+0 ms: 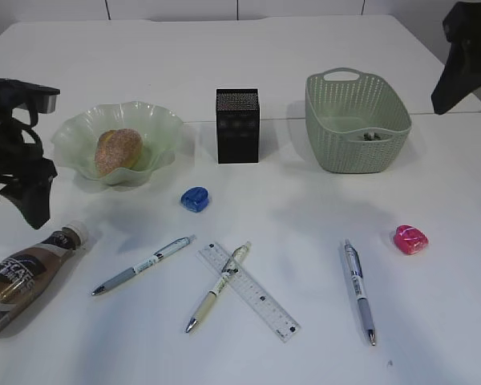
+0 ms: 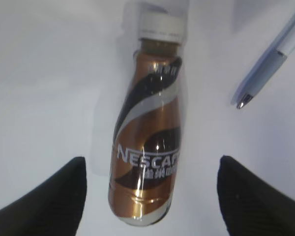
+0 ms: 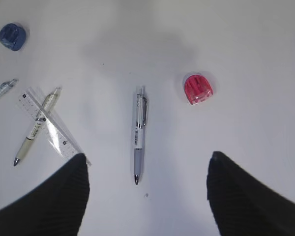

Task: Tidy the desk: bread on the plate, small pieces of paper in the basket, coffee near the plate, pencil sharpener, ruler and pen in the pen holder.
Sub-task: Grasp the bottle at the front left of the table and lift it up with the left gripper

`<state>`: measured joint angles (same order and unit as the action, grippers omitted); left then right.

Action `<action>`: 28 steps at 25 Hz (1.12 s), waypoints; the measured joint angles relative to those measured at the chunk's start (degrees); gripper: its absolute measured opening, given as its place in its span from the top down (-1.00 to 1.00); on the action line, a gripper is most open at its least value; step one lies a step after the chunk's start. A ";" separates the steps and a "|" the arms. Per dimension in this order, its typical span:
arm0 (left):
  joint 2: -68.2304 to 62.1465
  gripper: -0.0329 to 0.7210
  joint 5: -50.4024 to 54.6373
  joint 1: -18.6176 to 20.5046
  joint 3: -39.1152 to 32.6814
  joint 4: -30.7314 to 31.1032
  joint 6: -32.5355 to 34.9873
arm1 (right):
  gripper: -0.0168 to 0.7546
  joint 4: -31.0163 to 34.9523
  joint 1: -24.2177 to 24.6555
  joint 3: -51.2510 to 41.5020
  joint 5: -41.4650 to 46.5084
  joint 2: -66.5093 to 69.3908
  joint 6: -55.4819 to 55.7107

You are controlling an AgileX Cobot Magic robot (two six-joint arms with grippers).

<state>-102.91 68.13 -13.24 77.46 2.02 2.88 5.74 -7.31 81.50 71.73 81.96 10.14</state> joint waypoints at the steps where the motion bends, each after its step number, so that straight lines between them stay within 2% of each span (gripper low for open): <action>1: -0.81 -0.65 0.00 -0.08 1.16 0.00 0.09 | -0.55 0.00 0.00 0.00 0.00 0.00 0.00; 7: -6.82 -0.65 1.10 -0.23 7.87 0.45 0.14 | -0.55 0.00 0.00 0.00 0.00 0.00 -0.33; 28: -11.70 -0.65 1.19 -0.23 8.37 -0.25 0.14 | -0.55 0.00 0.00 0.00 -0.11 0.00 -1.01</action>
<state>-114.61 69.32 -13.47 85.83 1.77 3.02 5.74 -7.31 81.50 71.62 81.96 9.14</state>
